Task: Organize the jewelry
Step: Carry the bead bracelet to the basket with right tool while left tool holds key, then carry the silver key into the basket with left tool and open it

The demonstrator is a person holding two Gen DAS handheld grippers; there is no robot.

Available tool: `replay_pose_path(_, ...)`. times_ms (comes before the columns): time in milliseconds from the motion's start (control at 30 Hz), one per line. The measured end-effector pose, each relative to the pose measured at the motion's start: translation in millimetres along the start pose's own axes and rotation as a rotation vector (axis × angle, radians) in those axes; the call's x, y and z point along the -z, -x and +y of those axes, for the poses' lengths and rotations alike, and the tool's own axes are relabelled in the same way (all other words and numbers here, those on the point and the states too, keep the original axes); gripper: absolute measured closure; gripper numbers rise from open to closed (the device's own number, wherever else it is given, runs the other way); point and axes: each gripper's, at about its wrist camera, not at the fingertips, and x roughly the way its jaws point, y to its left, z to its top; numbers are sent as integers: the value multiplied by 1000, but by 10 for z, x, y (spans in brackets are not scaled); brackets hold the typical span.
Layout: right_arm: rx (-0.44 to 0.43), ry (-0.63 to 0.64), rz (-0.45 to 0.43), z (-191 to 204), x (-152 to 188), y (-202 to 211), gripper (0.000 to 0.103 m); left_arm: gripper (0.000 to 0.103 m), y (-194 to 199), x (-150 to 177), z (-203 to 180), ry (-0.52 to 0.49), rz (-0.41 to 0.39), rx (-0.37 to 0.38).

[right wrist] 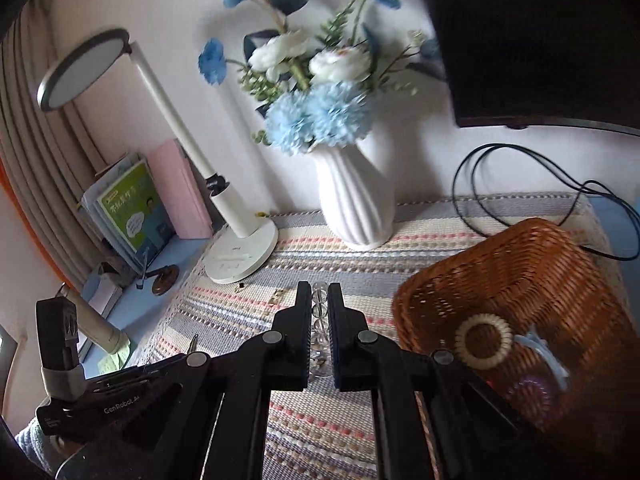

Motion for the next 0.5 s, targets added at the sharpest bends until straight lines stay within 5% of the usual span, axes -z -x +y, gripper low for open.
replay_pose_path(500,121,-102,-80,-607,6,561,94,80,-222,-82,-651,-125,23,75)
